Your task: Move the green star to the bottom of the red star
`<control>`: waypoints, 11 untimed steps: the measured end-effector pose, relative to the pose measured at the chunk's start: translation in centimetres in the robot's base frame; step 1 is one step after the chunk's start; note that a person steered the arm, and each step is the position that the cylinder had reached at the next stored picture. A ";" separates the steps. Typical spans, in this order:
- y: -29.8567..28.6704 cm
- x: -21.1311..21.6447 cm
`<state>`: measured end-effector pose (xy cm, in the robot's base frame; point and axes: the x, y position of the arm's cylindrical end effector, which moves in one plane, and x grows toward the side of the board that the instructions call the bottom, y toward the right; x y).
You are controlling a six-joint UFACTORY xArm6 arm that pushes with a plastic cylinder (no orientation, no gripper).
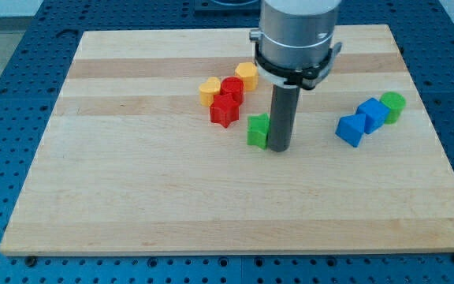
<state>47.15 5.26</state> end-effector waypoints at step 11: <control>-1.9 -2.3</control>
